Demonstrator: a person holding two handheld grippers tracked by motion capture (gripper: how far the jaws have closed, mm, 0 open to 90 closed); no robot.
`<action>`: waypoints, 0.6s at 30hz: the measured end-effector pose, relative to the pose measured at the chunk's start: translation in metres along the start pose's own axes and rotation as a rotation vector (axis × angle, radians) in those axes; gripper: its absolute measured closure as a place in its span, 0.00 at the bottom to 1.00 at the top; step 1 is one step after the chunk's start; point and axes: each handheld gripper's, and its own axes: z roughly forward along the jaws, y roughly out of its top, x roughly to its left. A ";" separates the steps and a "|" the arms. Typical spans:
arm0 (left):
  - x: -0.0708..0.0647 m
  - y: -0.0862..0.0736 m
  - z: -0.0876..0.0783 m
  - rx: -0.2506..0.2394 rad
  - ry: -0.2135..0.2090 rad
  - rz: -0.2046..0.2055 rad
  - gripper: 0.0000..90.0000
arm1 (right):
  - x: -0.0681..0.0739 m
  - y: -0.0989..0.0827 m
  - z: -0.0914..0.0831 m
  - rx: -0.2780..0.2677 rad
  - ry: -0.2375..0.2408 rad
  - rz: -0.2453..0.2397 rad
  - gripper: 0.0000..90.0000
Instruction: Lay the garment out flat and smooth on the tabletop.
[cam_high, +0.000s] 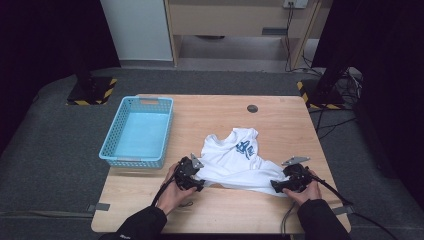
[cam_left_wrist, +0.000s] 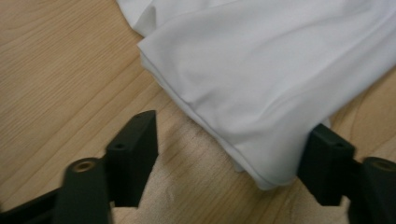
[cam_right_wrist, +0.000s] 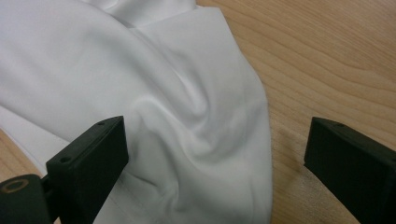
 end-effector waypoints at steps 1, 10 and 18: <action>-0.001 0.001 0.000 0.004 -0.008 -0.001 0.46 | 0.000 0.000 0.000 0.002 0.000 0.003 0.06; 0.000 0.007 -0.010 -0.016 -0.069 -0.064 0.86 | 0.000 0.000 0.000 0.003 0.012 0.010 0.07; 0.009 0.023 -0.021 -0.125 -0.033 -0.073 0.88 | 0.003 0.002 0.002 0.005 0.025 0.004 0.07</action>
